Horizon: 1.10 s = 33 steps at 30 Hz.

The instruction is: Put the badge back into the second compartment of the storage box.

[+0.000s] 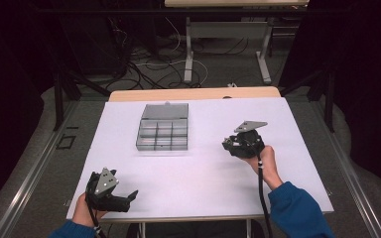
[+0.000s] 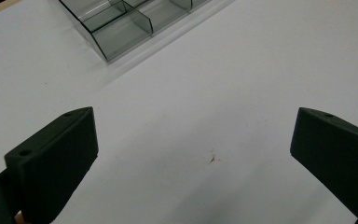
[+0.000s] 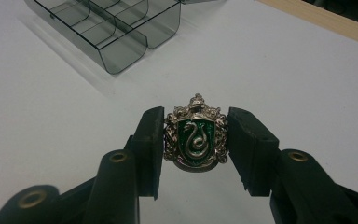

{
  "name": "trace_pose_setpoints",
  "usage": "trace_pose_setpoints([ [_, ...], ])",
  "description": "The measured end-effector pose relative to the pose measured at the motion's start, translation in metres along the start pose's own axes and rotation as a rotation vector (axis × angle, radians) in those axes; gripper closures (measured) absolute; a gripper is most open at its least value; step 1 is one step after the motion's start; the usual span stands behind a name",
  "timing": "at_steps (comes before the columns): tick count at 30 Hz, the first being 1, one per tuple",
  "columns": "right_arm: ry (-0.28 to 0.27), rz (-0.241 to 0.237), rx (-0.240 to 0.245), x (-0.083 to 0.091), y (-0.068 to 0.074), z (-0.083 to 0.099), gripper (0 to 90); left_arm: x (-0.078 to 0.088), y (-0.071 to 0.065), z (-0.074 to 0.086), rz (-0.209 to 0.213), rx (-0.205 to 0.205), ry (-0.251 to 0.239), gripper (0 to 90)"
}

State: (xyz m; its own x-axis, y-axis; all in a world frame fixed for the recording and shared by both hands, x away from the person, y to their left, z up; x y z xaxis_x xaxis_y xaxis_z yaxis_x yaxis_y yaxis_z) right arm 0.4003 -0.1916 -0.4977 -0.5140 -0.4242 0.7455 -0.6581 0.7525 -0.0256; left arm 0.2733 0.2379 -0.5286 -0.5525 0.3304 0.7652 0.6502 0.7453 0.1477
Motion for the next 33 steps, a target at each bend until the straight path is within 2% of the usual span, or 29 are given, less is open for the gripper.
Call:
trace_pose_setpoints([
  [18, 0.002, -0.018, 0.033, -0.014, 0.014, -0.015, 57.3, 0.000, 0.000, 0.000, 0.003, -0.002, 0.002, 0.9],
  [33, 0.000, -0.034, 0.040, -0.026, 0.023, -0.027, 57.3, -0.001, 0.000, 0.000, 0.018, 0.008, 0.001, 0.8],
])
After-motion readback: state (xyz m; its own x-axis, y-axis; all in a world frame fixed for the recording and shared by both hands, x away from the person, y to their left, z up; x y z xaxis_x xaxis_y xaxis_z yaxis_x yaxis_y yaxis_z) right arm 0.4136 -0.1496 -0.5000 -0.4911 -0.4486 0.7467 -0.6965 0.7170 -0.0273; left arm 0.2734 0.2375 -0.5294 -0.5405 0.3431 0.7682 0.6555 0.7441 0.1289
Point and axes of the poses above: each handheld gripper's, and its own axes: x roughly backward along the jaws, z roughly out of its underside, y roughly to its left, the point moved 1 cm from there along -x, roughly forward along the jaws, and after that the axes turned 10 degrees about y, right-handed, at the moved point
